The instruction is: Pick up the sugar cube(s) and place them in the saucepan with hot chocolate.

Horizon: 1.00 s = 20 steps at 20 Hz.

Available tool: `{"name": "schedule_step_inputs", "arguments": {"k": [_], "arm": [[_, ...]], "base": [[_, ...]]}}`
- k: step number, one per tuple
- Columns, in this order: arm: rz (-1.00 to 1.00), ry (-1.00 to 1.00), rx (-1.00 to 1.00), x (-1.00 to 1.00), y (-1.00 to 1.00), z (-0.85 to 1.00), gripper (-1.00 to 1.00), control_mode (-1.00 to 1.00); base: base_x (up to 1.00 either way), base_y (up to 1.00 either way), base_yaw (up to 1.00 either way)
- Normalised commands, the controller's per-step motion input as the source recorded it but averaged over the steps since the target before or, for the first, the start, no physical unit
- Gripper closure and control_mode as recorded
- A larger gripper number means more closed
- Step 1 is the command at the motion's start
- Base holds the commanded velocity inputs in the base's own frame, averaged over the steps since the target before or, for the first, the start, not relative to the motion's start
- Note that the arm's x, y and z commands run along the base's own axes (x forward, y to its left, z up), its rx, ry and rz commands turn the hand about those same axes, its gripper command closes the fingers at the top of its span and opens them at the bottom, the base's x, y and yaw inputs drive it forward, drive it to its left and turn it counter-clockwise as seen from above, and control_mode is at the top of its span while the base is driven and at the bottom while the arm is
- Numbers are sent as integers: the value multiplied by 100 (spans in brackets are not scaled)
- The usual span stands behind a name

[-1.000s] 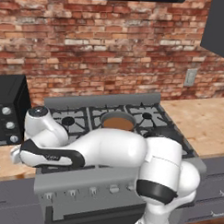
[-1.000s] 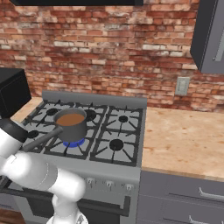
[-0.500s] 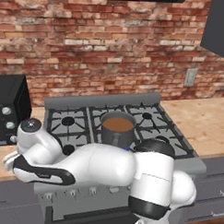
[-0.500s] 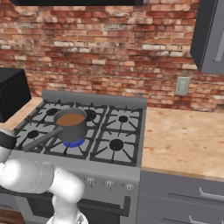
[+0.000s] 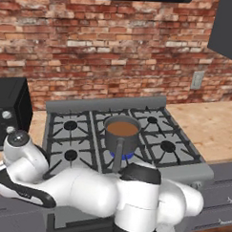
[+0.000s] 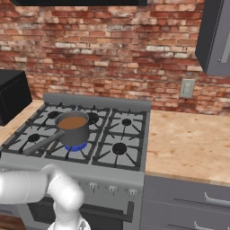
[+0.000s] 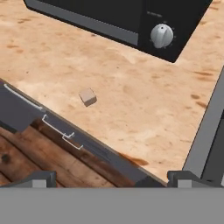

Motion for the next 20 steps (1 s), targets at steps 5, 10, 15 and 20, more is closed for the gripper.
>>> {"name": "schedule_step_inputs", "arguments": {"k": [5, 10, 15, 20], "arm": [[0, 0, 5, -4, 4, 0, -100, -100], [2, 5, 11, 0, 0, -5, -100, -100], [7, 1, 5, 0, 0, -9, -100, -100], [0, 0, 0, 0, 0, -15, -100, -100]], "base": [[0, 0, 0], [0, 0, 0], [0, 0, 0], [0, 0, 0]]}}
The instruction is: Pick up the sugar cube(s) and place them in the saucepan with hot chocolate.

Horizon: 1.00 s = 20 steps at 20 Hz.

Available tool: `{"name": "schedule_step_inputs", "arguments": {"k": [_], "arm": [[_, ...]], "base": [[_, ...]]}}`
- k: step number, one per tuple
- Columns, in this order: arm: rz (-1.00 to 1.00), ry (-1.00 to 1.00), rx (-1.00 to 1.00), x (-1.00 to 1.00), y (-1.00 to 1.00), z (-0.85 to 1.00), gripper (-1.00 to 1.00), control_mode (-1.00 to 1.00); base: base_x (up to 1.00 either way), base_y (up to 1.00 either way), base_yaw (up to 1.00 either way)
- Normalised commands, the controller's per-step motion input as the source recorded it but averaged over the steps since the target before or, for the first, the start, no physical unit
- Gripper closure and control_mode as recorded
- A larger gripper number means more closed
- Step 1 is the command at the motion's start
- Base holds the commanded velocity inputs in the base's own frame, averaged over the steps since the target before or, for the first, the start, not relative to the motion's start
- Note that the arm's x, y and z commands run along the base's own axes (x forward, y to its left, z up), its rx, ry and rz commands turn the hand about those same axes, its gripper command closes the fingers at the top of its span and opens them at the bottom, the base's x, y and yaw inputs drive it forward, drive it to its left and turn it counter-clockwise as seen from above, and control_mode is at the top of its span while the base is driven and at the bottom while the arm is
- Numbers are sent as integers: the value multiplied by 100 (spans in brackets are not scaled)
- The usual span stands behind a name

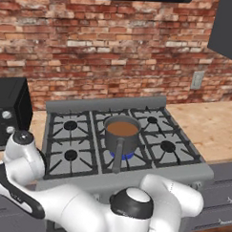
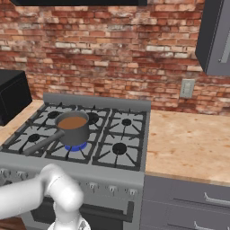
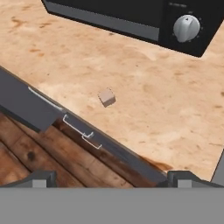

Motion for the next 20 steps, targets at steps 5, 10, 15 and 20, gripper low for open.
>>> {"name": "schedule_step_inputs", "arguments": {"k": [5, 10, 15, 20], "arm": [[0, 0, 0, 2, 11, 0, -100, -100], [0, 6, -2, 21, 19, 0, -100, -100], [0, 6, -4, 29, 17, -1, -100, -100], [0, 1, -3, 28, 5, -4, -100, -100]], "base": [[0, 0, 0], [0, 0, 0], [0, 0, 0], [0, 0, 0]]}}
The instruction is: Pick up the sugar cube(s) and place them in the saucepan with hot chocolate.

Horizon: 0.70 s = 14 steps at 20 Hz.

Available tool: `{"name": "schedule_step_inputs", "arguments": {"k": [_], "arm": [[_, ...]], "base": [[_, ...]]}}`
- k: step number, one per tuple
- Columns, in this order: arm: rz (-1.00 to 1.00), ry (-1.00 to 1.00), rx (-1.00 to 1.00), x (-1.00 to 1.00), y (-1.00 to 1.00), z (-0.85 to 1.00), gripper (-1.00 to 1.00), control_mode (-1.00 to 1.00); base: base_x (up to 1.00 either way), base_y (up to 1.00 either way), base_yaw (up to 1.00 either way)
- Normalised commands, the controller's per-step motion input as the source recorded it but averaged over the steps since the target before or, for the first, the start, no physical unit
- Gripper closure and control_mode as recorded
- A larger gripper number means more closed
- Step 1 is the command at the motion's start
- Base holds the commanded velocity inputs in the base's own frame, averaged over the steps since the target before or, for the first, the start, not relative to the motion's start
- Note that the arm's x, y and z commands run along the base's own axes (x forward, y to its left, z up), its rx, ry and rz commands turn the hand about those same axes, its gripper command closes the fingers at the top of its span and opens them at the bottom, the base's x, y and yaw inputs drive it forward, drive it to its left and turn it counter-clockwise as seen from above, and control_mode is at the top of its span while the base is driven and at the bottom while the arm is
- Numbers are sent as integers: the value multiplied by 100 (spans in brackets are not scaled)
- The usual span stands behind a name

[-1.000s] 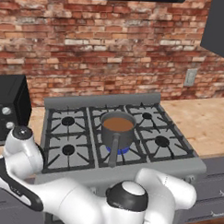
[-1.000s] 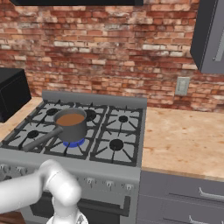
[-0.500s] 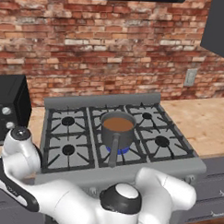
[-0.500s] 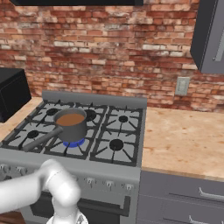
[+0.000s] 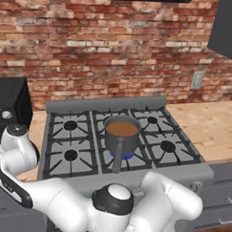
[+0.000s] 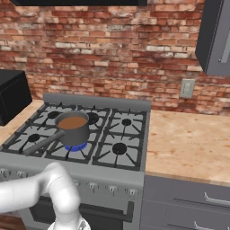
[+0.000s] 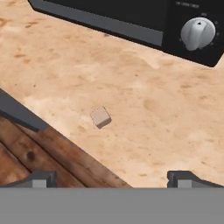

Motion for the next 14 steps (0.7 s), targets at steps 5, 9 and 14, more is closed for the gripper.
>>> {"name": "schedule_step_inputs", "arguments": {"k": [5, 9, 14], "arm": [[0, 0, -1, 5, 3, -3, -100, -100], [0, 0, -2, 0, 6, -14, -100, -100], [0, 0, -2, 0, 19, -16, -100, -100]], "base": [[0, 0, 0], [0, 0, 0], [0, 0, 0]]}}
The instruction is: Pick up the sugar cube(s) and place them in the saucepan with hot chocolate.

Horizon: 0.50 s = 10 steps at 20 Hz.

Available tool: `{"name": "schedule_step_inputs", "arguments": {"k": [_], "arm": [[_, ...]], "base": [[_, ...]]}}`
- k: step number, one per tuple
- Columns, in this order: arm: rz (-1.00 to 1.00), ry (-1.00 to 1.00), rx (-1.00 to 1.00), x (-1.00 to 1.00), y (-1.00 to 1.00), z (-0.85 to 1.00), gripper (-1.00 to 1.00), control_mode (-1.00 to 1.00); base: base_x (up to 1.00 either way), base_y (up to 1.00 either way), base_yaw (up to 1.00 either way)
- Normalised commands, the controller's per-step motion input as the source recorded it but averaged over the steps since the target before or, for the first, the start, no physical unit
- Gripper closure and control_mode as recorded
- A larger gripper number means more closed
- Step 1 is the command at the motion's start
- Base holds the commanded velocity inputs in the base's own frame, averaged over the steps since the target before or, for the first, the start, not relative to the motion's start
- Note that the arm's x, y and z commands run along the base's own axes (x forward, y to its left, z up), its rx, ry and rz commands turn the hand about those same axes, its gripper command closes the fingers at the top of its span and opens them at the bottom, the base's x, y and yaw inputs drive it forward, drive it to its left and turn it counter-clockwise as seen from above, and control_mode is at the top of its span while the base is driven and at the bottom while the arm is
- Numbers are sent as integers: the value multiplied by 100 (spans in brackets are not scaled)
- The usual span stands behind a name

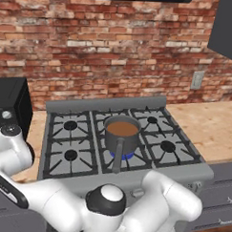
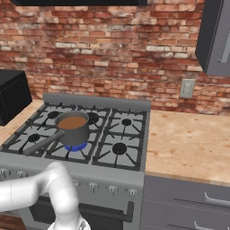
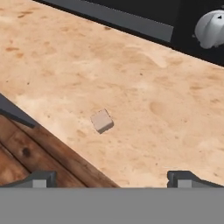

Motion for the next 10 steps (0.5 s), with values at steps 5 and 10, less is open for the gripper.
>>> {"name": "schedule_step_inputs", "arguments": {"k": [5, 10], "arm": [[0, 0, -1, 0, 19, -11, -100, -100], [0, 0, -2, 28, 21, -14, -100, -100]], "base": [[0, 0, 0], [0, 0, 0]]}}
